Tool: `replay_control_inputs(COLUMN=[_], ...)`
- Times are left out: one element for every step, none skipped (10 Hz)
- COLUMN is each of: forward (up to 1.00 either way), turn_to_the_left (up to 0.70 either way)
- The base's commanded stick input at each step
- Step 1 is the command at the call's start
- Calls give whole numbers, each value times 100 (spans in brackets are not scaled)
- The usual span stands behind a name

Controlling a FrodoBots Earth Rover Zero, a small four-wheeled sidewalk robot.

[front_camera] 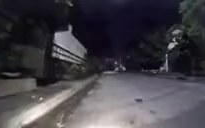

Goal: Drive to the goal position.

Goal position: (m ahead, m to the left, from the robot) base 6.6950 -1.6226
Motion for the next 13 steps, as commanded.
replay_control_inputs(forward=[70,70,70,70,70,70,70,70,70,70,70,70,70], turn_to_the_left=[-35,-28,-10,0,0,0,0,0,0,0,0,0,-5])
